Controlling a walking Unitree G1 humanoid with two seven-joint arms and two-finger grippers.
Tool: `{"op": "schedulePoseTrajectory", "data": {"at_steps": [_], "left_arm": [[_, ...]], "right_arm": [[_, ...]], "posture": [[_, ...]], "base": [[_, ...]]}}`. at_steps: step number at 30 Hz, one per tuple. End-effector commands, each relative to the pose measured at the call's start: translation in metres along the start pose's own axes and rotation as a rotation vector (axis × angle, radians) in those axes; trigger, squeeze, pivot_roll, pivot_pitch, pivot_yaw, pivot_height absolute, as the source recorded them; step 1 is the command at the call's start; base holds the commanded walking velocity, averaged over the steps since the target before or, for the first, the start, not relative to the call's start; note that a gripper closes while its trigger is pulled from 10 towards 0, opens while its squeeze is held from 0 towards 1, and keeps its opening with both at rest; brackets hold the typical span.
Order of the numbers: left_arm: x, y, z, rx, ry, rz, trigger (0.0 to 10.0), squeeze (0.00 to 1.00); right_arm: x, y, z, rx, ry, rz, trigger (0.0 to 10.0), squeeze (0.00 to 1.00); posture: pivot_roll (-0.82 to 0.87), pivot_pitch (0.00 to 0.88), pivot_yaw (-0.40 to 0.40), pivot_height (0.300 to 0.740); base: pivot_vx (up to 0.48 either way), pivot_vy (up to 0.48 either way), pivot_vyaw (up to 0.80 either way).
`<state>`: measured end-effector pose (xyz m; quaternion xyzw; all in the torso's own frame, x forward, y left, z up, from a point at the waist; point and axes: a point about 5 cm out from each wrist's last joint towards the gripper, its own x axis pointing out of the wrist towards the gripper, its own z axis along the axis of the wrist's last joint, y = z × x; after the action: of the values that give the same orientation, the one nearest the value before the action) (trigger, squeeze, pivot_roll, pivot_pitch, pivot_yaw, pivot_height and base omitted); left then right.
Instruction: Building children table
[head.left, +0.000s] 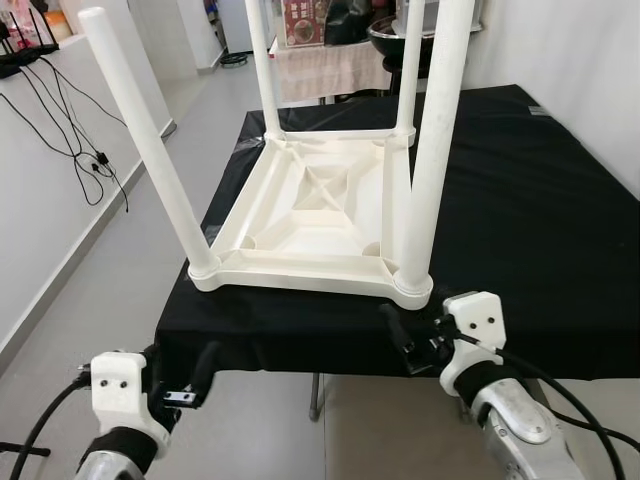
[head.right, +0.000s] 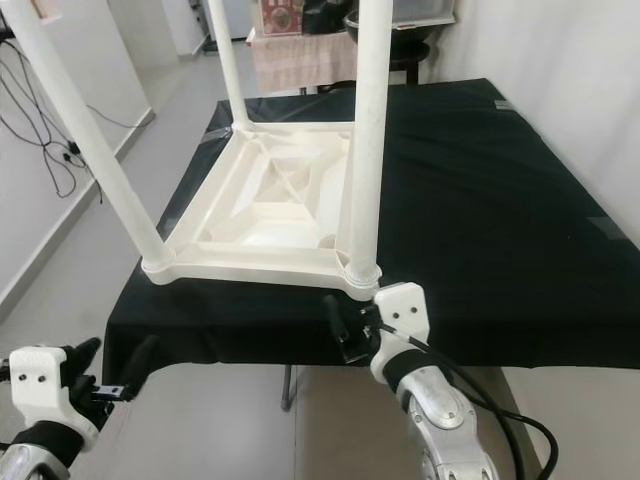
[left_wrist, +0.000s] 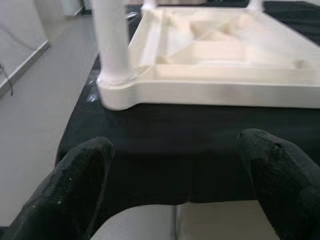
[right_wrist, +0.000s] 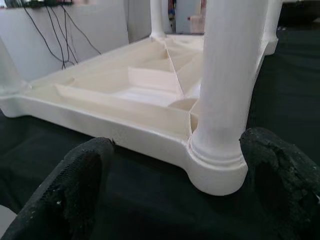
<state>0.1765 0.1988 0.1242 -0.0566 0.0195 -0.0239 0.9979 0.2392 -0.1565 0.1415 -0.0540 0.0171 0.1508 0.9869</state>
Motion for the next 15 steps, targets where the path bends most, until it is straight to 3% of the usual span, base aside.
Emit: {"op": "schedulePoseTrajectory", "data": {"at_steps": [1,15], "left_arm": [[0.0015,-0.0009,0.0033,-0.002,-0.023,-0.004,10.0,0.0],[0.0029,0.0017,0.0073,0.015,-0.032,-0.002,10.0,0.0]], "right_arm": [[-0.0001,0.0016,0.0041,-0.004,-0.018,0.022,10.0,0.0],[0.0006,0.0057,0.0047,0.024,-0.004,0.07,10.0,0.0]], "posture": [[-0.08,0.039,0.081,0.74],[-0.08,0.043,0.083,0.74]], "base": [[0.319,0.0,0.0],[0.317,0.0,0.06]]}}
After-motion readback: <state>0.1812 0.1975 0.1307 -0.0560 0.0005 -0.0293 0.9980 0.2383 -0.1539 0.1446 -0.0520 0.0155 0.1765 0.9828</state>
